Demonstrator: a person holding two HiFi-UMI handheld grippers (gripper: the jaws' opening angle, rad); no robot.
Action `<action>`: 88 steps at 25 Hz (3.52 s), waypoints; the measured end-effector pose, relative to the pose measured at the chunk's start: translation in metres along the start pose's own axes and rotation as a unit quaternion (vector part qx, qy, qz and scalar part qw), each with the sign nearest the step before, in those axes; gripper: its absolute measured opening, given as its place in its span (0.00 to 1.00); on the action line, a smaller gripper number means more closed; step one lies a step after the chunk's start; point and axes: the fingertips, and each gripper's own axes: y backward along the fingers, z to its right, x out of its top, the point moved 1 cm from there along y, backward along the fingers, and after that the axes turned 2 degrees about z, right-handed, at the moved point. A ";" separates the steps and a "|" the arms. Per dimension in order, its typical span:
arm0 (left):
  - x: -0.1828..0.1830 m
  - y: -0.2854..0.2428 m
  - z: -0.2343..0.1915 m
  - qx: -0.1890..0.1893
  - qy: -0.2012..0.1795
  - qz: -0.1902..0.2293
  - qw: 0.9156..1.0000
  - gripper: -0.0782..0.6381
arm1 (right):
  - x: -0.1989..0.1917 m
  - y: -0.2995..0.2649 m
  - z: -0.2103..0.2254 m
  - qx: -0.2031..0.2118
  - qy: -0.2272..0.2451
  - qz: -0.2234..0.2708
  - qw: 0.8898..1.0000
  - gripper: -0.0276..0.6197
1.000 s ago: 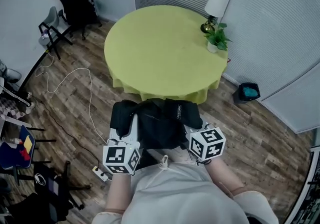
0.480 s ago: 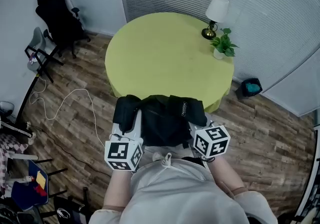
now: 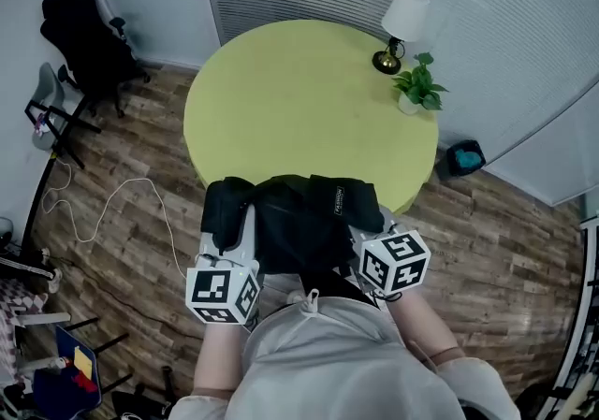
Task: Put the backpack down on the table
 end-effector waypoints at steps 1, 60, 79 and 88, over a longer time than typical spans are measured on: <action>0.000 -0.008 -0.002 0.000 0.000 -0.001 1.000 0.17 | 0.002 -0.006 0.005 0.000 -0.001 0.000 1.000 0.09; -0.011 -0.354 -0.076 -0.131 -0.032 -0.080 0.988 0.18 | 0.063 -0.217 0.208 -0.161 -0.054 -0.041 0.985 0.12; -0.055 -0.358 -0.085 -0.120 0.004 -0.130 0.984 0.32 | 0.033 -0.223 0.226 -0.178 -0.063 -0.025 0.982 0.37; -0.056 -0.350 -0.097 -0.080 -0.004 -0.105 0.991 0.63 | 0.045 -0.216 0.226 -0.223 -0.013 0.010 0.975 0.79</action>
